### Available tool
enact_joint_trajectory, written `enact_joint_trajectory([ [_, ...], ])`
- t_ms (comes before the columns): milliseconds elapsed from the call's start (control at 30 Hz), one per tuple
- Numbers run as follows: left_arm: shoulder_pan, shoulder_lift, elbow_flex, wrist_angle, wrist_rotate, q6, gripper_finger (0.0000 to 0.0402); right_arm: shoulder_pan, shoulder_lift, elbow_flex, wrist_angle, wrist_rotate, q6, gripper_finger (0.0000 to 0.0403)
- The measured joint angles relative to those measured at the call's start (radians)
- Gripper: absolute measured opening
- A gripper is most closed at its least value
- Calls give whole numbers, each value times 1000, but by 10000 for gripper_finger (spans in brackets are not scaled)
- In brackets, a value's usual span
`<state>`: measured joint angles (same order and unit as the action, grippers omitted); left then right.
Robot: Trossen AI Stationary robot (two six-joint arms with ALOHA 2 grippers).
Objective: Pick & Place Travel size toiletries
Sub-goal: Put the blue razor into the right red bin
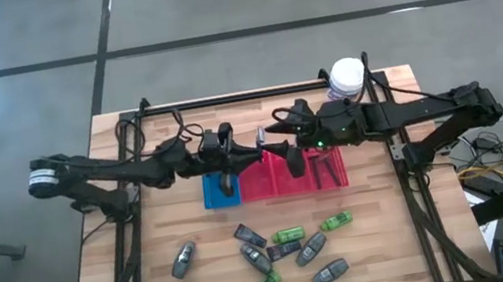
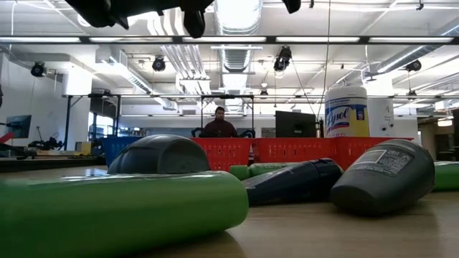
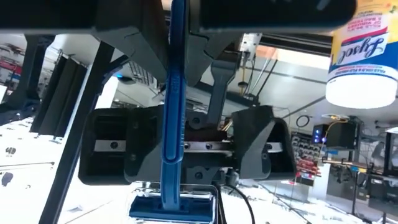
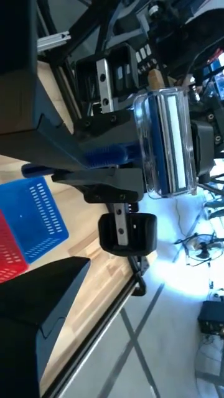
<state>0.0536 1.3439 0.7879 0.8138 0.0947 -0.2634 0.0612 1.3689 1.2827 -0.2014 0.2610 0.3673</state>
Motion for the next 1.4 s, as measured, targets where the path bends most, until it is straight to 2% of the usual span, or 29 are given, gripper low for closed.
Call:
enact_joint_trajectory([
  [200, 18, 1, 1, -2, -4, -3, 28, 1, 1, 4, -29, -28, 10, 229],
  [333, 26, 3, 1, -2, -7, -7, 28, 3, -4, 6, -28, -68, 17, 243],
  [700, 25, 9, 1, -2, 26, -27, 28, -10, -3, 6, -25, -58, -12, 273],
  [1233, 25, 84, 80, -2, 70, -19, 31, -9, -3, 6, -5, -63, -20, 198],
  [1400, 24, 88, 76, -10, 70, -23, 29, -9, -3, 6, -13, -63, -10, 159],
])
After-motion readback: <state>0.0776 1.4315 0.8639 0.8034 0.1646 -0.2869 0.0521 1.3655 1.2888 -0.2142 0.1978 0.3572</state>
